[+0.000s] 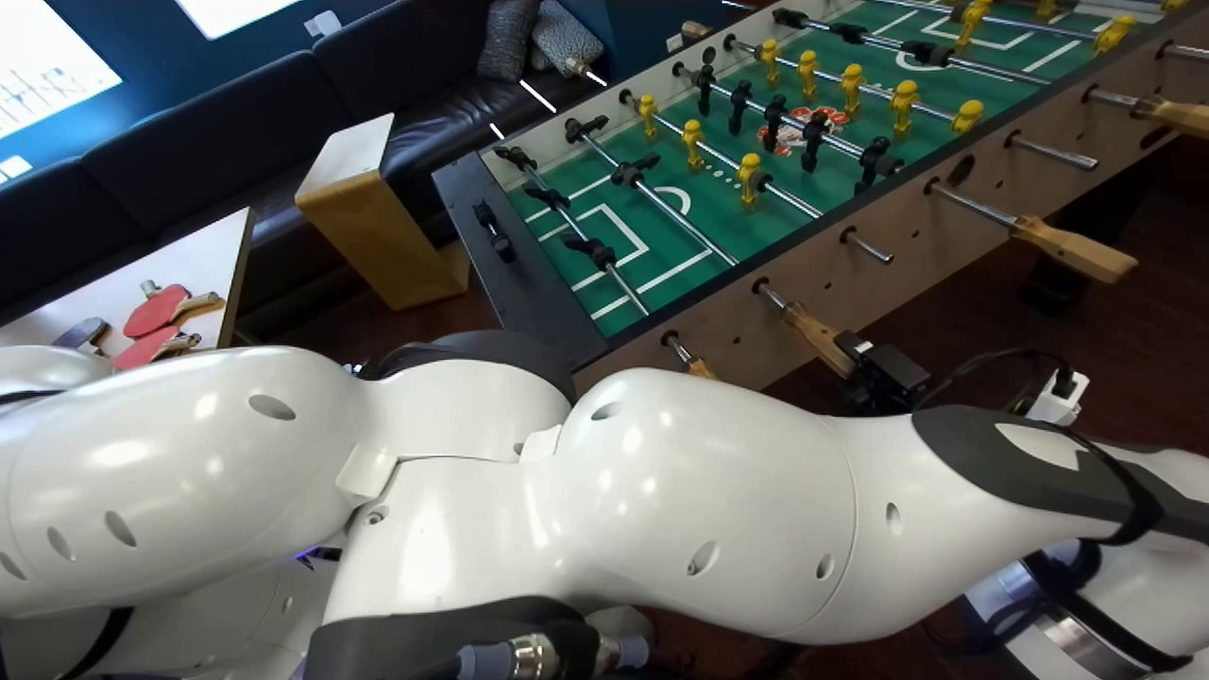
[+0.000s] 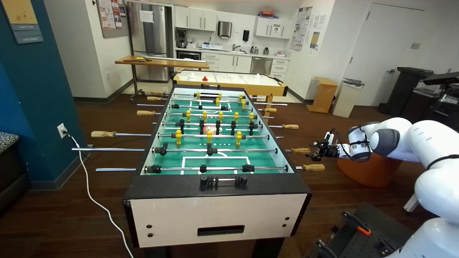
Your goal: Turn the second rod from you anti clockwise
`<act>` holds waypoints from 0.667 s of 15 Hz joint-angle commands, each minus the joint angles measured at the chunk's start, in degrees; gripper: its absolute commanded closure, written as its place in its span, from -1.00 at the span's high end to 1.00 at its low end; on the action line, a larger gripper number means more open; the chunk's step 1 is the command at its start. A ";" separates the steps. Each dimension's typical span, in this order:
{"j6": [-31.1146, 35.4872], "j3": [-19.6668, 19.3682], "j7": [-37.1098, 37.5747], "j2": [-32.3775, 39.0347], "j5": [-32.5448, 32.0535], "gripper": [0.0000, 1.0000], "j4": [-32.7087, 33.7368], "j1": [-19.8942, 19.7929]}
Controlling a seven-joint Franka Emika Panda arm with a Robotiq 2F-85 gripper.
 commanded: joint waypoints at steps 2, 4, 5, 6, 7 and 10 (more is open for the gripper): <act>1.12 1.81 1.65 -1.17 0.57 1.00 -0.23 -0.78; 0.98 2.25 1.60 -1.11 0.73 1.00 -0.22 -0.92; 0.91 2.41 1.49 -1.06 0.87 1.00 -0.20 -0.95; 0.80 2.59 1.43 -1.02 1.06 1.00 -0.20 -0.98; 0.79 2.76 1.34 -0.97 1.23 1.00 -0.18 -0.99; 0.86 2.93 1.56 -0.80 1.23 0.91 -0.05 -0.99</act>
